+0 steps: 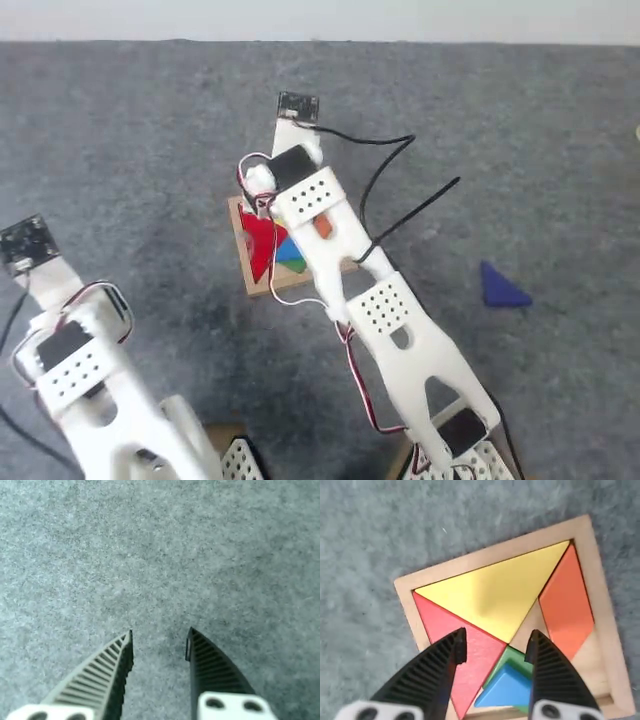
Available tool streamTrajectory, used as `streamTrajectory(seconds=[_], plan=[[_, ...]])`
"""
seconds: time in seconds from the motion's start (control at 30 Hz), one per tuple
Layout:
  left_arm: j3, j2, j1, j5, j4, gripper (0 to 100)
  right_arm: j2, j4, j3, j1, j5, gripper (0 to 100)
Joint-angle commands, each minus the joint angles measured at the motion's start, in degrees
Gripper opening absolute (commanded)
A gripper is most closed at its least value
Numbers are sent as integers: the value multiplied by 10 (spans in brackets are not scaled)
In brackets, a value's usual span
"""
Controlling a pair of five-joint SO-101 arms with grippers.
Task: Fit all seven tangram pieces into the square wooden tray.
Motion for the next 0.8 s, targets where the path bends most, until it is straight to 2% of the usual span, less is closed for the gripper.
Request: streamTrajectory(seconds=[0.0,0.4,0.77], plan=[[-2,1,-1,-10,-9,171,8,16,-26,6,4,199],[-2,0,-1,-10,-11,171,50,22,-25,-18,6,199],[-2,1,-1,-10,-12,171,0,26,-23,-9,22,198]])
